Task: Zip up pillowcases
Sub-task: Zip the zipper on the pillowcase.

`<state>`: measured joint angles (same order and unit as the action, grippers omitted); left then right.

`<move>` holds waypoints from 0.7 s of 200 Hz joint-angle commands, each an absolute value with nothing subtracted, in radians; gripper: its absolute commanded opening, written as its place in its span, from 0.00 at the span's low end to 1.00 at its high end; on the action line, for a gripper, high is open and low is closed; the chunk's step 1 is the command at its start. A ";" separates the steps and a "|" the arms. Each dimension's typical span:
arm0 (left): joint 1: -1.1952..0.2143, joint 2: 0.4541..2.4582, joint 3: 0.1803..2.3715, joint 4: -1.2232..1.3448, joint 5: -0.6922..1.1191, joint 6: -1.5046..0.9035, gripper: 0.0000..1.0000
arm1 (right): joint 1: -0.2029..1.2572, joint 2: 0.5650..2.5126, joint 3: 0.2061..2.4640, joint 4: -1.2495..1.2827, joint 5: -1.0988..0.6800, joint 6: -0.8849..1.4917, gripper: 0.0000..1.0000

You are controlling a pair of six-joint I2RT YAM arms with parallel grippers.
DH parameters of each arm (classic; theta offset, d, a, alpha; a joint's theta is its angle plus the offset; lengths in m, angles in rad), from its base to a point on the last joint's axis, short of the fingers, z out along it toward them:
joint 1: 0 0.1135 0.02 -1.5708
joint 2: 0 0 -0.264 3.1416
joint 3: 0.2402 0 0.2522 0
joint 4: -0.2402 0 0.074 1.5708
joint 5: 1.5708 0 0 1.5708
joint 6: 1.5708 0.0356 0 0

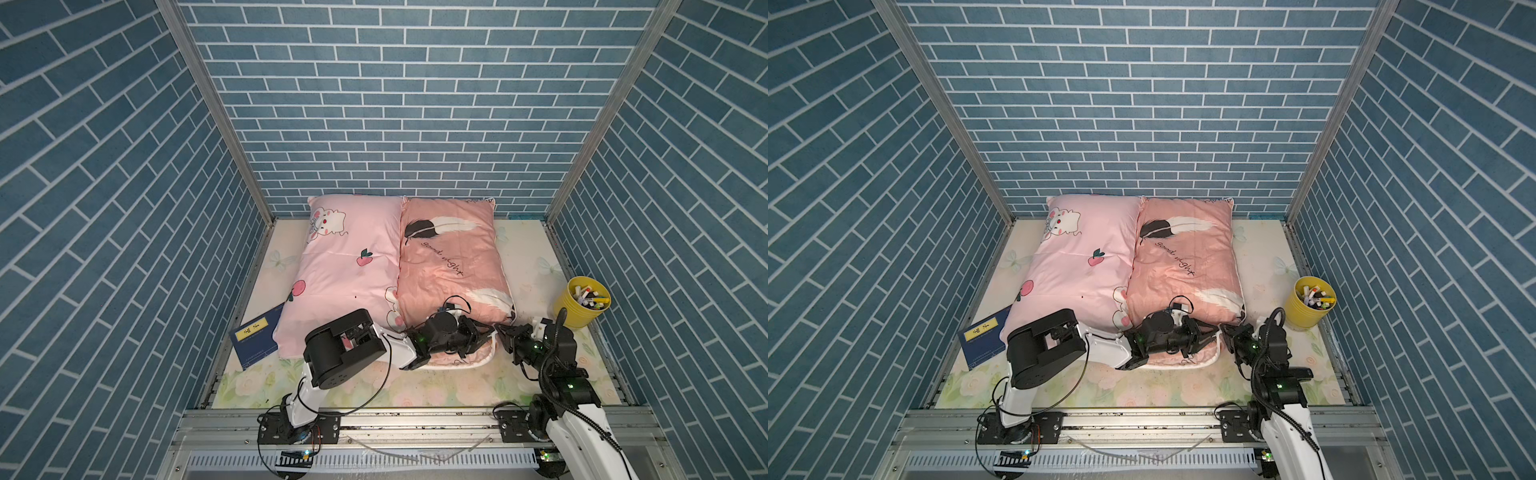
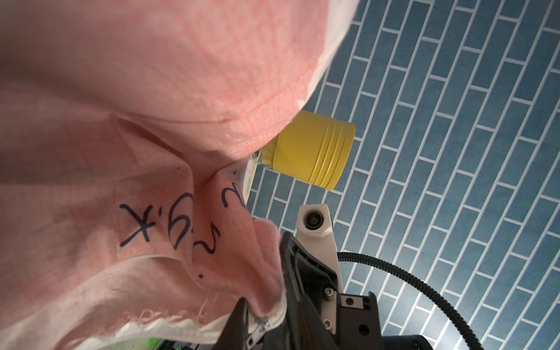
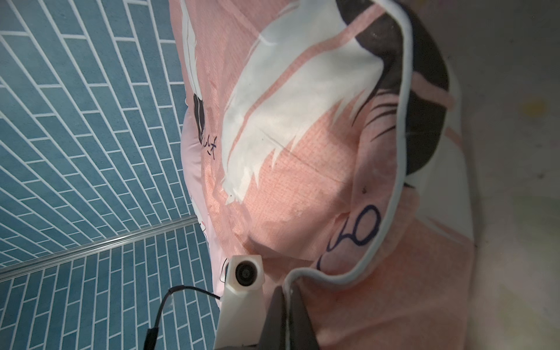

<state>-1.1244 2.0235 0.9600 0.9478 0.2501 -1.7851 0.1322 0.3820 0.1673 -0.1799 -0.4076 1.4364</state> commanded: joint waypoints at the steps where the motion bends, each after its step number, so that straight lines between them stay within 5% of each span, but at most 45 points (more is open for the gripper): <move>1: -1.123 2.016 0.954 0.990 0.245 -1.787 0.27 | 0.139 0.365 0.146 -0.201 -0.368 1.468 0.00; 140: -1.139 2.049 0.984 0.973 0.274 -1.792 0.21 | 0.138 0.347 0.149 -0.203 -0.360 1.460 0.00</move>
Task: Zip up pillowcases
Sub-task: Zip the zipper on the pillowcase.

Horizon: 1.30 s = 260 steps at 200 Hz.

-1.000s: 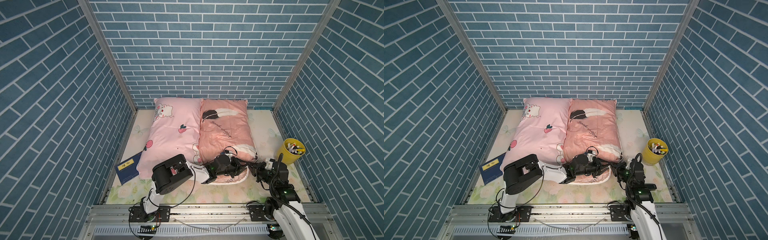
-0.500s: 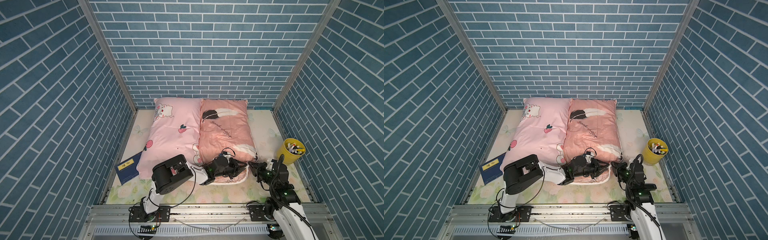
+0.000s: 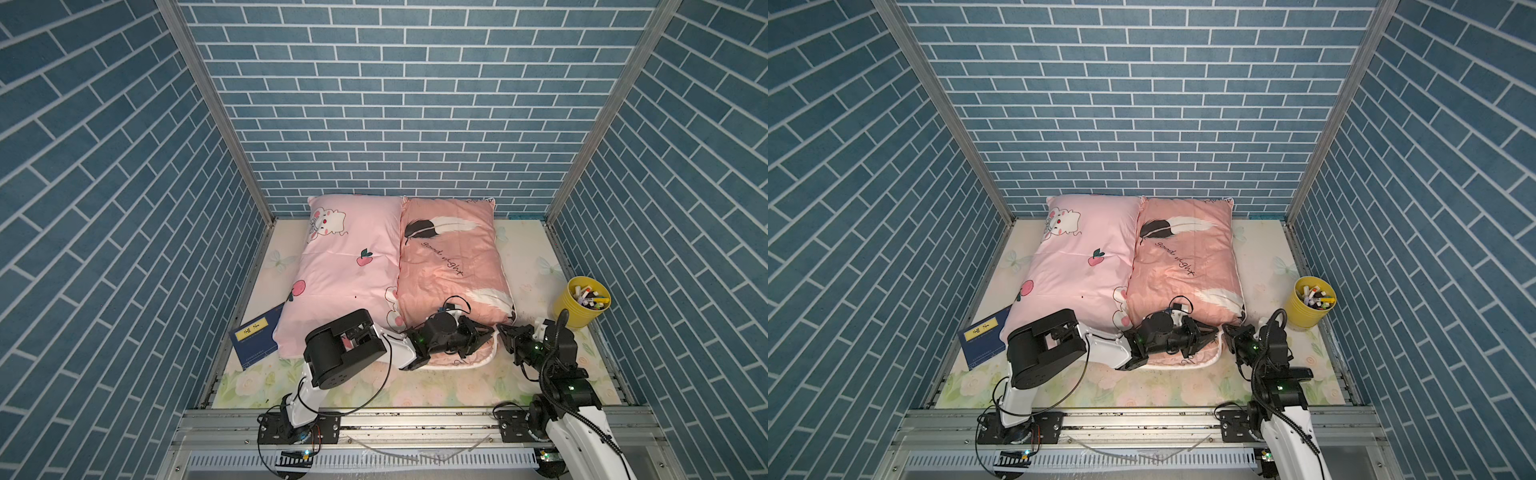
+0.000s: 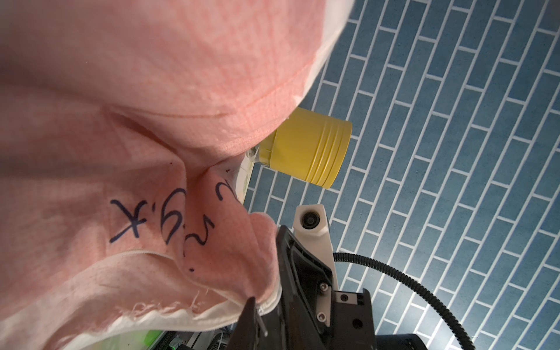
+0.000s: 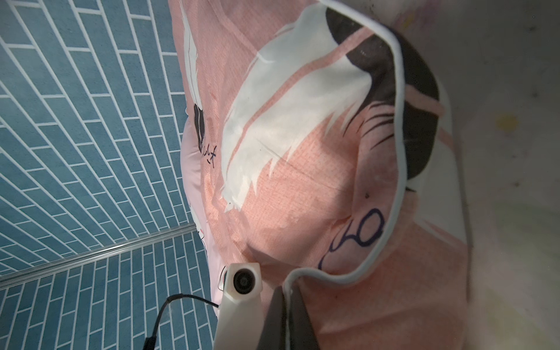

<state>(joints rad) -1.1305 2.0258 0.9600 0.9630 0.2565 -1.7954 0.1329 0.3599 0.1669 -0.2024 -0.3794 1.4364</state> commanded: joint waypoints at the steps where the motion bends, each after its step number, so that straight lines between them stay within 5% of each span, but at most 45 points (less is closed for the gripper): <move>1: -1.139 2.049 0.984 0.973 0.274 -1.792 0.21 | 0.138 0.347 0.149 -0.203 -0.360 1.460 0.00; 57: -1.149 2.062 0.991 0.956 0.275 -1.800 0.20 | 0.138 0.344 0.147 -0.198 -0.358 1.460 0.00; 185: -1.147 2.067 0.996 0.929 0.286 -1.803 0.00 | 0.138 0.340 0.162 -0.210 -0.357 1.442 0.00; 260: -1.140 2.040 1.053 0.794 0.366 -1.675 0.00 | 0.132 0.400 0.275 -0.297 -0.319 1.276 0.00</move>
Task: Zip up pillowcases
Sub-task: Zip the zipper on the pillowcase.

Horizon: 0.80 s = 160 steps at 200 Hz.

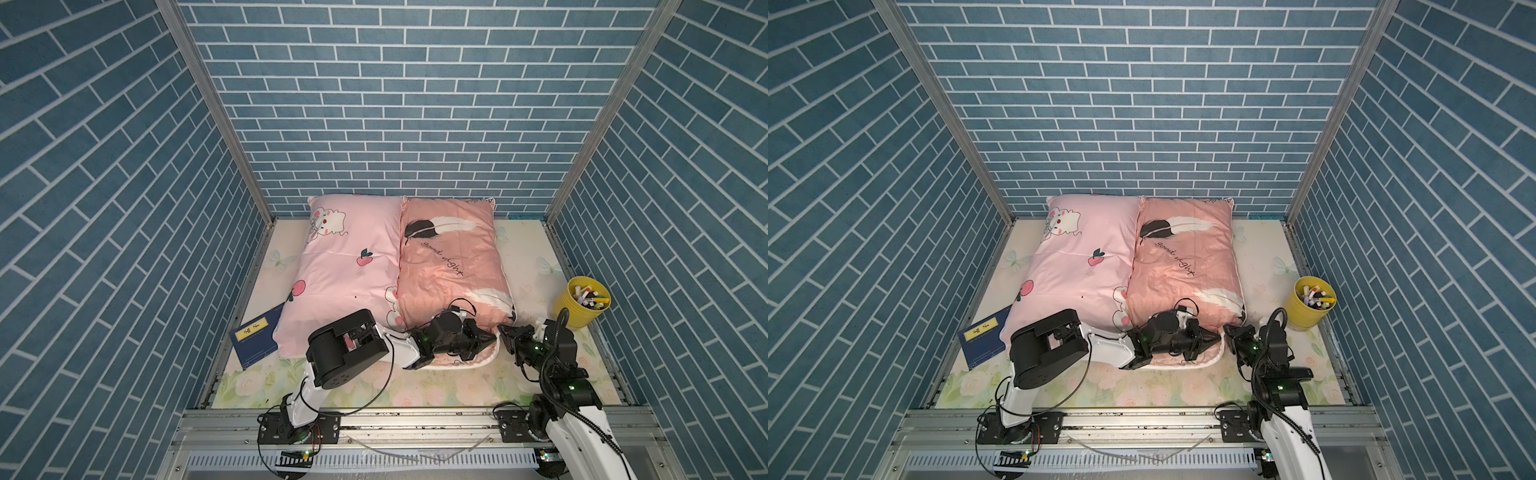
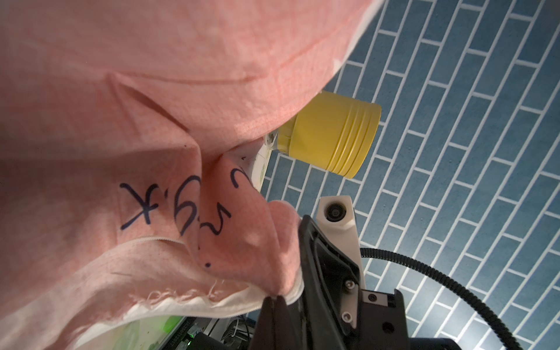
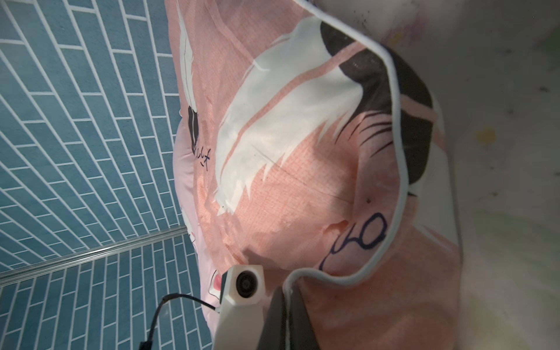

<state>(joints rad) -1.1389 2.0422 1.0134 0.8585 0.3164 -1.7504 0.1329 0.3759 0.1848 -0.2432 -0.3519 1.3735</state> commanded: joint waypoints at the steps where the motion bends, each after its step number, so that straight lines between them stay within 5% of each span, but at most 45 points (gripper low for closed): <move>1: -1.140 2.040 1.054 0.791 0.367 -1.673 0.00 | 0.132 0.402 0.276 -0.298 -0.319 1.273 0.00; 160: -1.140 1.926 1.037 0.608 0.363 -1.510 0.00 | 0.067 0.562 0.586 -0.481 -0.235 0.908 0.00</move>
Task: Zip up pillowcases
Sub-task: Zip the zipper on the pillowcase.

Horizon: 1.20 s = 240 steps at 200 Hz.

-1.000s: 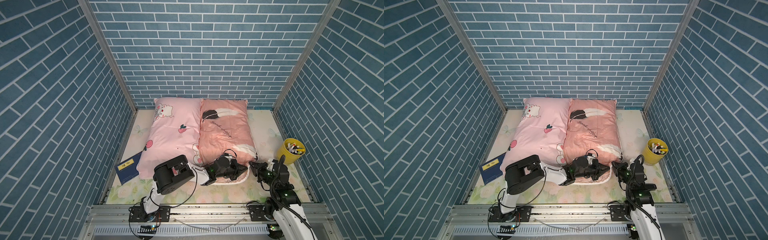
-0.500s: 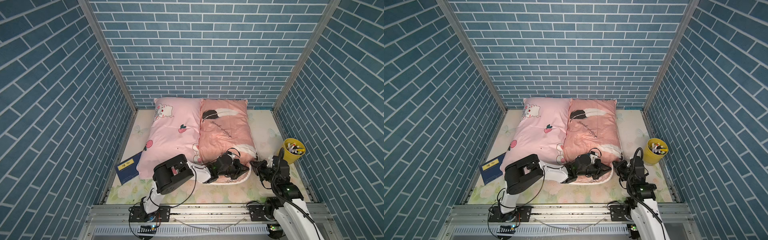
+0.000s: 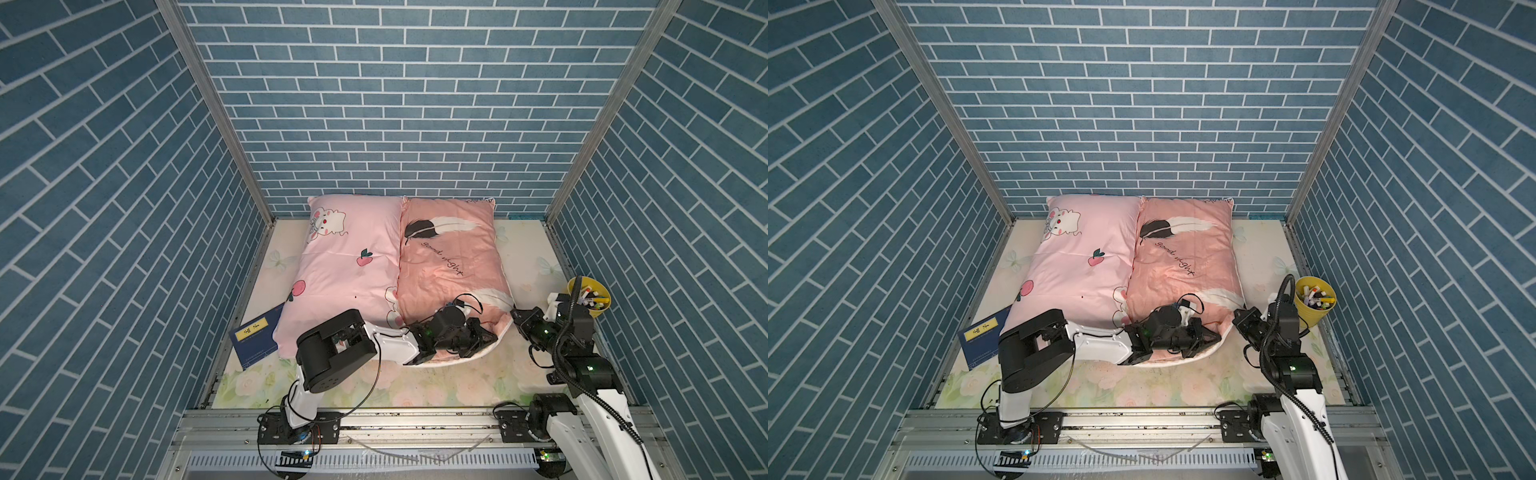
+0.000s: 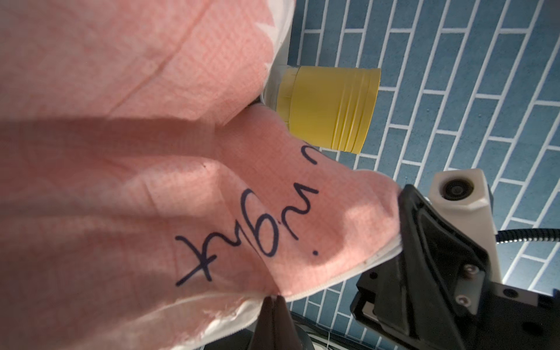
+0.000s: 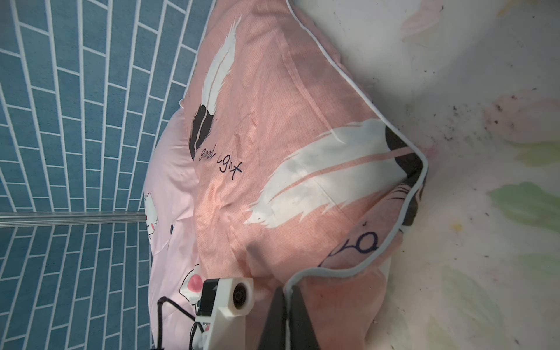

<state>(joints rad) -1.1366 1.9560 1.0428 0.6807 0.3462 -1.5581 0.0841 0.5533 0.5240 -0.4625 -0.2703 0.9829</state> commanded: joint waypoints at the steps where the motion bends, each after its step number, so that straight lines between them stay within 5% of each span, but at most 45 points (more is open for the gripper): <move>1: -1.139 1.925 1.037 0.608 0.362 -1.510 0.00 | 0.066 0.563 0.588 -0.481 -0.235 0.907 0.00; 240: -1.134 1.845 1.049 0.349 0.364 -1.331 0.00 | -0.038 0.753 0.854 -0.568 -0.151 0.672 0.00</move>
<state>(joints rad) -1.1343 1.8442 1.0641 0.4641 0.3420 -1.3540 -0.0154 0.7414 0.7734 -0.6399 -0.2287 0.7170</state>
